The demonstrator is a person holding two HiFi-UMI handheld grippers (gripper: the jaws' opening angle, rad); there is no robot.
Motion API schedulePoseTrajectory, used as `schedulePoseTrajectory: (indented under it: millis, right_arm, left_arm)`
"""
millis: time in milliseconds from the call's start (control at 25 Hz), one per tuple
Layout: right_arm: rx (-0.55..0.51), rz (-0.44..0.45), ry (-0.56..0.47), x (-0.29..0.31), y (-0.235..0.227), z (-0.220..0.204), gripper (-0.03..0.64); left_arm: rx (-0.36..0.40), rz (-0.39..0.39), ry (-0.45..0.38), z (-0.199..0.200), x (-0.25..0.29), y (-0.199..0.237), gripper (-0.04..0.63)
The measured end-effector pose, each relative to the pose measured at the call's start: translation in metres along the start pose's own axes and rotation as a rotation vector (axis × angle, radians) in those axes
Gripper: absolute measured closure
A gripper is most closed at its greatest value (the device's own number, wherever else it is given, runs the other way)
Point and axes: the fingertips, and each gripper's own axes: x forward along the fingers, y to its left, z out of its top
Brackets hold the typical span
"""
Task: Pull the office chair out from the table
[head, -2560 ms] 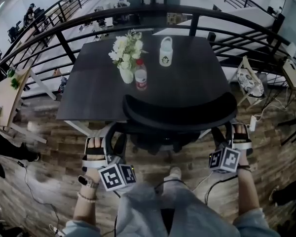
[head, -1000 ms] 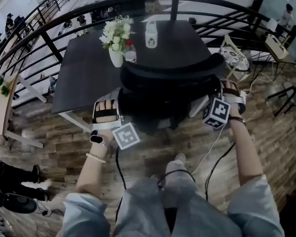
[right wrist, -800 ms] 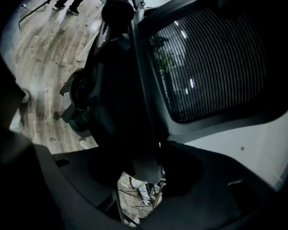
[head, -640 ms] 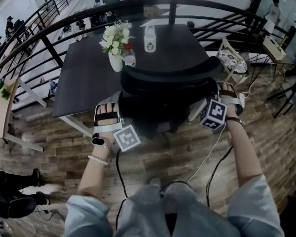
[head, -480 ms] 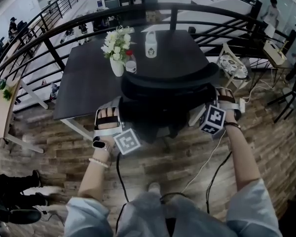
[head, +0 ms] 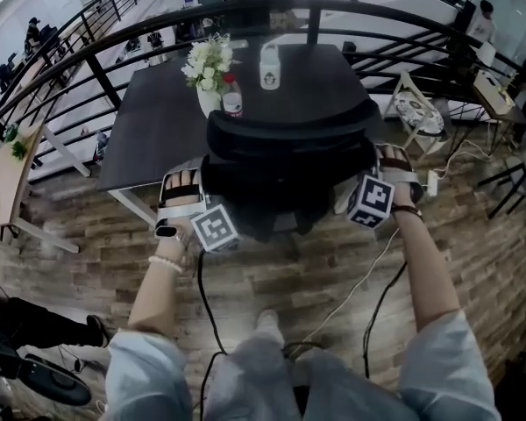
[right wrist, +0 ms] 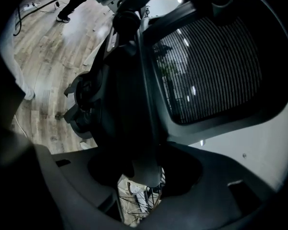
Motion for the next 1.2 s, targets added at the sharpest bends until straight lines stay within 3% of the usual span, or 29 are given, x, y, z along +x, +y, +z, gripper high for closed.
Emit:
schedulePoseTrajectory:
  millis: [440,1200]
  right_arm:
    - [-0.015,-0.018,-0.099,-0.054,0.024,0.004,0.414]
    - [-0.068,-0.028,-0.233,-0.172,0.082,-0.014,0.419]
  left_arm:
    - [-0.028,-0.01,0.066,-0.014,-0.053,-0.015,0.382]
    - [-0.062,0.044,0.159,-0.022,-0.208,-0.059,0.383]
